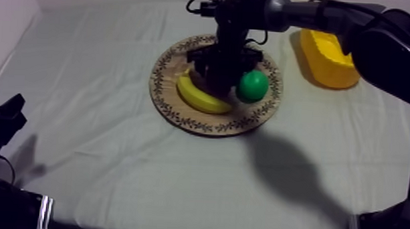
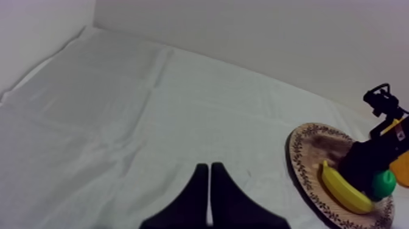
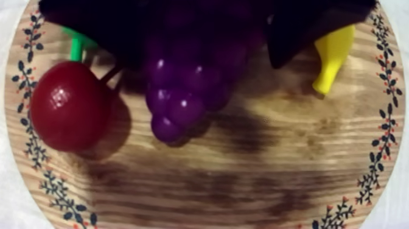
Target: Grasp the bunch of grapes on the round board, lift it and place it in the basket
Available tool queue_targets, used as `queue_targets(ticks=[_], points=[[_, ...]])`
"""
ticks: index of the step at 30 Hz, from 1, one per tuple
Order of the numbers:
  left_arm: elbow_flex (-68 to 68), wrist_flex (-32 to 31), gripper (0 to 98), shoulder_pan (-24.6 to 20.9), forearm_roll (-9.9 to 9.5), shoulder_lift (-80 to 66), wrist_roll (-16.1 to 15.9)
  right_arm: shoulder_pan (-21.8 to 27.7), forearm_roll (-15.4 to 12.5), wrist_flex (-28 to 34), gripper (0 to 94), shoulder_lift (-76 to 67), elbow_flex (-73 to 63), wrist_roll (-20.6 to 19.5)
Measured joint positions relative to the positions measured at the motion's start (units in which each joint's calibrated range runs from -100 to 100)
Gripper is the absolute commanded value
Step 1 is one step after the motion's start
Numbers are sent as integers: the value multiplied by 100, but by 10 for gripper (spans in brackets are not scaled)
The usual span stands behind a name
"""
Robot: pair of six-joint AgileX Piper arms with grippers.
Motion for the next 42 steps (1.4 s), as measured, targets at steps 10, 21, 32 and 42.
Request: queue_targets(ticks=[10, 21, 32, 42], points=[[0, 0, 1, 0, 0, 0, 0, 7, 12, -2, 339, -22, -25, 11], [0, 0, 1, 0, 0, 0, 0, -5, 92, -52, 306, -349, 202, -38], [0, 0, 1, 0, 0, 0, 0, -92, 165, -284, 292, -1347, 1302, 19], [0, 0, 1, 0, 0, 0, 0, 31, 261, -355, 278, -2687, 2585, 218]])
